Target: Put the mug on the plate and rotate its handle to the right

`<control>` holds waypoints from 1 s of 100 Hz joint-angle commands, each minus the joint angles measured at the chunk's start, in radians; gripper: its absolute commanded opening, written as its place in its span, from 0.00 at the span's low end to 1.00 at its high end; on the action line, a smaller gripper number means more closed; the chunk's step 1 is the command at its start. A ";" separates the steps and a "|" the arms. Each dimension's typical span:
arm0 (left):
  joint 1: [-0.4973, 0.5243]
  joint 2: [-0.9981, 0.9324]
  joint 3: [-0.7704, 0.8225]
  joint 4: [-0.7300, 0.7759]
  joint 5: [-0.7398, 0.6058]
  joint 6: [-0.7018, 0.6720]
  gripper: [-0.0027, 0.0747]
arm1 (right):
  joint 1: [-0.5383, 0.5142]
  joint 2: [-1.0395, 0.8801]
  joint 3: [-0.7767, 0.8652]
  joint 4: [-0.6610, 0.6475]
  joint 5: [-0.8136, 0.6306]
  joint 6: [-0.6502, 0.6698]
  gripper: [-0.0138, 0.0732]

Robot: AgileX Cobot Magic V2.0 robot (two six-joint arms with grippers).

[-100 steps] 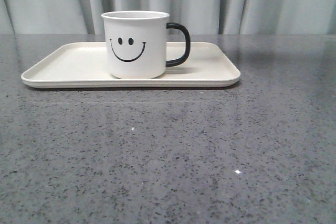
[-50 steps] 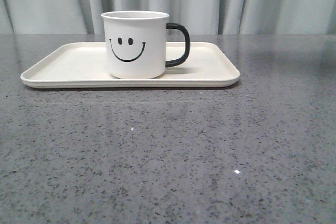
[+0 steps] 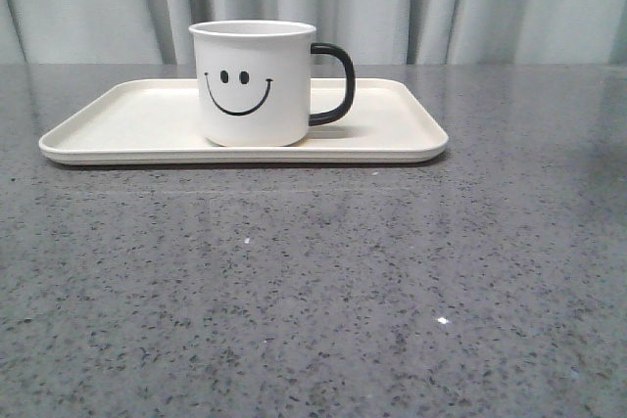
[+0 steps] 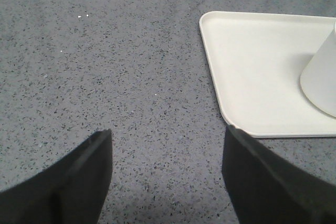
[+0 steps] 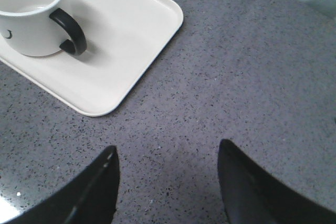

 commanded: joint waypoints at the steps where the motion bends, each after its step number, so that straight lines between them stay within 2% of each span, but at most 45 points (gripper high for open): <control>1: 0.002 -0.002 -0.027 -0.008 -0.068 -0.002 0.60 | -0.006 -0.099 0.083 0.014 -0.167 0.030 0.65; 34: 0.002 -0.002 -0.027 -0.008 -0.068 -0.002 0.60 | -0.006 -0.355 0.475 0.016 -0.459 0.080 0.65; 58: 0.002 -0.002 -0.027 -0.008 -0.068 -0.002 0.60 | -0.006 -0.446 0.639 0.090 -0.723 0.109 0.65; 86: 0.002 -0.002 -0.027 -0.008 -0.068 -0.002 0.60 | -0.006 -0.446 0.645 0.099 -0.733 0.109 0.63; 92: 0.002 -0.002 -0.027 -0.008 -0.068 -0.002 0.56 | -0.006 -0.446 0.645 0.099 -0.732 0.109 0.58; 100: 0.002 -0.002 -0.027 -0.008 -0.068 -0.002 0.44 | -0.006 -0.446 0.645 0.099 -0.732 0.109 0.47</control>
